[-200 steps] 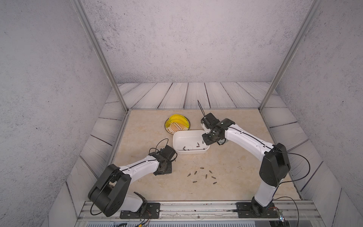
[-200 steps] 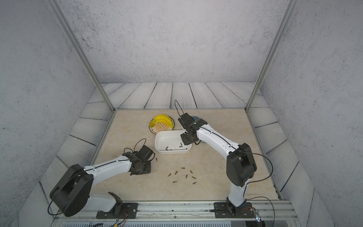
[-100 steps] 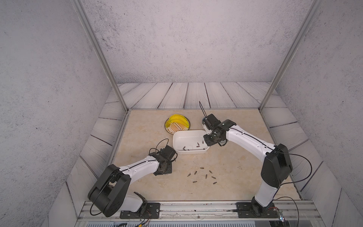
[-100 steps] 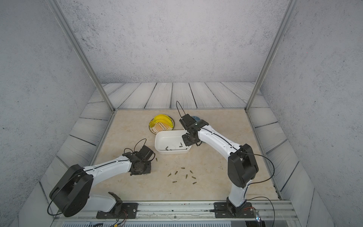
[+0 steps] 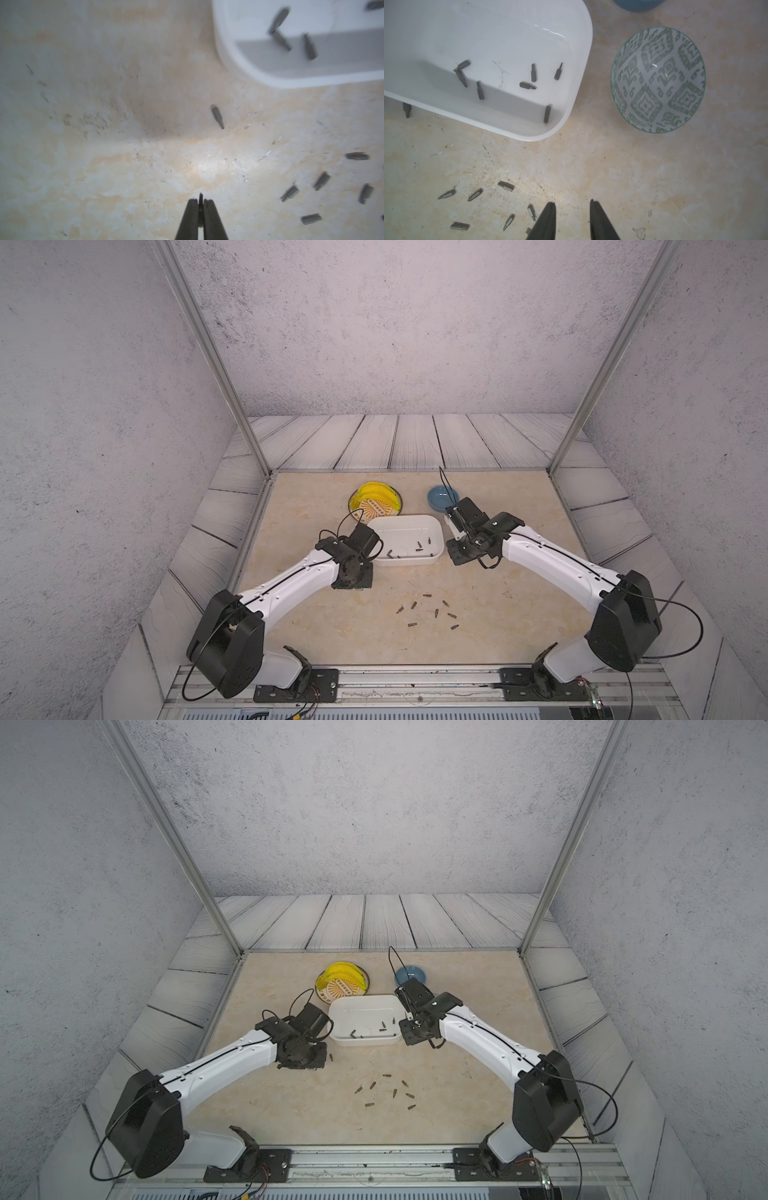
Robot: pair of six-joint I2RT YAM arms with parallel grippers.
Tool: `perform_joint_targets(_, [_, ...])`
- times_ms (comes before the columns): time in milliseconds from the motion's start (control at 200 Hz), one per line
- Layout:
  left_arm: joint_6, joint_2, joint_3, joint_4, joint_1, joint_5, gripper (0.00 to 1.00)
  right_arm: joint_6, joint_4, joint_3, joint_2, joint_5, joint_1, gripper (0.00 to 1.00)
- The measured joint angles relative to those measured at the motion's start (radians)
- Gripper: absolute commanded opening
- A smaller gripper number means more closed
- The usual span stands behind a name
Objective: Put the bit on the desktop into the storage box
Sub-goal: Pick up the screwdriver bit from the center of the board, then place the screwdriver bit in the storage box.
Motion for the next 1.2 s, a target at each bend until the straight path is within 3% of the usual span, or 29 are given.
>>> perform_joint_targets(150, [0.072, 0.066, 0.195, -0.033, 0.012, -0.006, 0.03, 0.034, 0.027, -0.114, -0.086, -0.024, 0.000, 0.32])
perform_joint_targets(350, [0.158, 0.340, 0.458, -0.058, 0.041, 0.028, 0.03, 0.083, 0.087, -0.289, -0.218, -0.090, 0.006, 0.33])
perform_joint_targets(646, [0.213, 0.623, 0.606, -0.061, 0.045, 0.085, 0.07, 0.147, 0.163, -0.412, -0.234, -0.121, 0.094, 0.33])
perform_joint_targets(751, [0.223, 0.653, 0.632, -0.061, 0.045, 0.096, 0.17, 0.157, 0.196, -0.442, -0.218, -0.119, 0.119, 0.33])
perform_joint_targets(921, [0.233, 0.661, 0.641, -0.060, 0.045, 0.104, 0.46, 0.151, 0.251, -0.488, -0.189, -0.107, 0.131, 0.34])
perform_joint_targets(1196, [0.238, 0.645, 0.641, -0.072, 0.045, 0.095, 0.62, 0.130, 0.296, -0.468, -0.116, -0.105, 0.154, 0.35])
